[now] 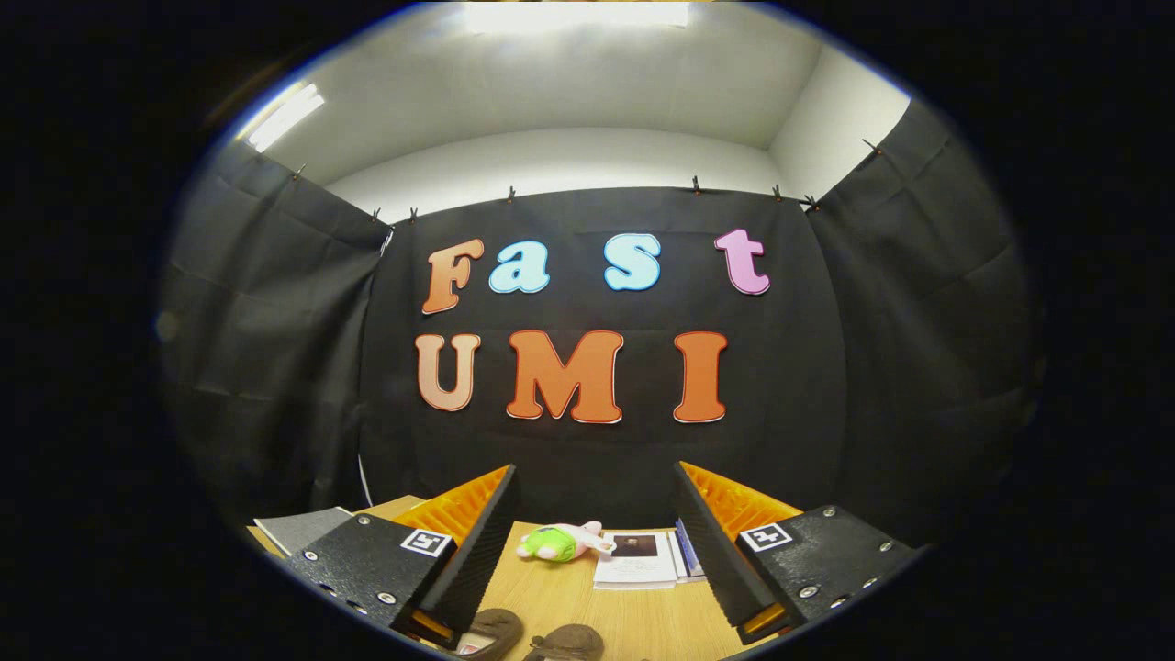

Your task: Open the storage box then place both shoes into the box .Put the left shoe in first, then the right shoe, with the right side of both shoes facing outward in a uniform manner.

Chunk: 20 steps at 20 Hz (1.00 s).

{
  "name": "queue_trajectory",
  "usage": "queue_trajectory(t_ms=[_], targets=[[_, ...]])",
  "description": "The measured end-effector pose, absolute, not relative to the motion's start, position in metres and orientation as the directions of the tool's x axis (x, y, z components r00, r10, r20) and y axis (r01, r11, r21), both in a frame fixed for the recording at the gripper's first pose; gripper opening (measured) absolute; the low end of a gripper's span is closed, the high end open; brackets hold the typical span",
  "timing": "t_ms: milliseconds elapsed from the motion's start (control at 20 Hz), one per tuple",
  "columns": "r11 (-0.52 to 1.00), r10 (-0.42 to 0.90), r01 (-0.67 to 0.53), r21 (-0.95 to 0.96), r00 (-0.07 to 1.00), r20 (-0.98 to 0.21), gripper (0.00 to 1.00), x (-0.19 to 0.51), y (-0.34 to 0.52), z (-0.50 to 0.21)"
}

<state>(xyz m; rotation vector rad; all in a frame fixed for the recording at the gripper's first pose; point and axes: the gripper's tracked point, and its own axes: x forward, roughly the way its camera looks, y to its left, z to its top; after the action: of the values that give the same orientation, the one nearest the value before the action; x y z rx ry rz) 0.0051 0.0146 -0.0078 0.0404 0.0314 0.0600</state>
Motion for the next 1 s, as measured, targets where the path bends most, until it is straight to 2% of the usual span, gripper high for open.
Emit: queue_trajectory(t_ms=[200,650,1000], targets=[[0.995,0.084,-0.081,0.059,0.996,-0.044,0.98,0.006,0.023,-0.014],[0.968,0.234,-0.214,0.128,0.957,-0.169,0.98,0.006,0.079,-0.062],[0.892,0.429,-0.347,0.289,0.850,-0.305,0.98,0.002,0.149,-0.115]])
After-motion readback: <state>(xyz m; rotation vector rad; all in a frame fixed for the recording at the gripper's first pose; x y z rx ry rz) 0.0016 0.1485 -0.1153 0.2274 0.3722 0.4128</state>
